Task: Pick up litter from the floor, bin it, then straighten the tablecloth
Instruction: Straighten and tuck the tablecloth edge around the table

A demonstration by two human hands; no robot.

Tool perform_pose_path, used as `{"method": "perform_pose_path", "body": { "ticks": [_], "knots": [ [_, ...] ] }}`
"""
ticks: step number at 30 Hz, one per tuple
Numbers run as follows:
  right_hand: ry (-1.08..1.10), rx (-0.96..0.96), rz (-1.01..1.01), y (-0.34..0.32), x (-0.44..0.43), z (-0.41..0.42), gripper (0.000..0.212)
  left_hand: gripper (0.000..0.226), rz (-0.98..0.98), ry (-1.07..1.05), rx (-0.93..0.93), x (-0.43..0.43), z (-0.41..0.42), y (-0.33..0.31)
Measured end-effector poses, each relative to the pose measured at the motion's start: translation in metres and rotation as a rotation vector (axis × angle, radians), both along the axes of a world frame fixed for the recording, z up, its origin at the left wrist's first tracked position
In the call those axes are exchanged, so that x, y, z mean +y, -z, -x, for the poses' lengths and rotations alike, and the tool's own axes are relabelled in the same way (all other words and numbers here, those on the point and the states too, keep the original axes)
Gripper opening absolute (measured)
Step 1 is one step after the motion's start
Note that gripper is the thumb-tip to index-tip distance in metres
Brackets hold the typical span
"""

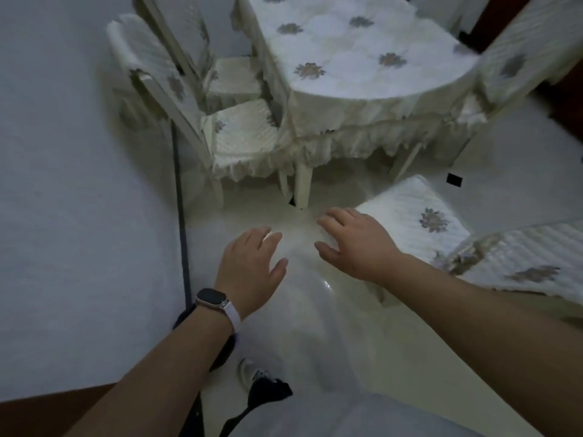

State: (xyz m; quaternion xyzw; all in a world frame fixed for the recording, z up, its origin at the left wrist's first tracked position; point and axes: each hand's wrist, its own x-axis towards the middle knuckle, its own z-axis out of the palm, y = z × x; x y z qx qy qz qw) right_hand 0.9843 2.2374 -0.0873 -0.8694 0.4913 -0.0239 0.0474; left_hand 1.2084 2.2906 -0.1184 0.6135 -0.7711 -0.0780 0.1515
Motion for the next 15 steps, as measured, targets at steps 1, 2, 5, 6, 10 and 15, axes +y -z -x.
{"method": "perform_pose_path", "body": {
  "ticks": [1, 2, 5, 6, 10, 15],
  "knots": [
    [0.029, -0.011, 0.023, -0.006, 0.006, 0.030, 0.053, 0.046, 0.025, 0.031, -0.009, -0.001, 0.028, -0.008],
    [0.044, -0.018, 0.040, -0.010, 0.011, 0.051, 0.052, 0.045, 0.041, 0.049, -0.011, -0.002, 0.047, -0.013],
    [0.107, -0.037, 0.083, -0.022, 0.035, 0.127, 0.051, 0.044, 0.088, 0.115, -0.028, 0.001, 0.120, -0.028],
    [0.127, -0.044, 0.106, -0.024, 0.044, 0.157, 0.050, 0.044, 0.105, 0.143, -0.030, 0.004, 0.149, -0.033],
    [0.238, -0.062, 0.155, -0.035, 0.084, 0.270, 0.051, 0.042, 0.177, 0.282, -0.037, 0.019, 0.263, -0.045],
    [0.342, -0.073, 0.205, -0.047, 0.130, 0.372, 0.051, 0.046, 0.186, 0.374, -0.037, 0.038, 0.370, -0.056]
  ]
}}
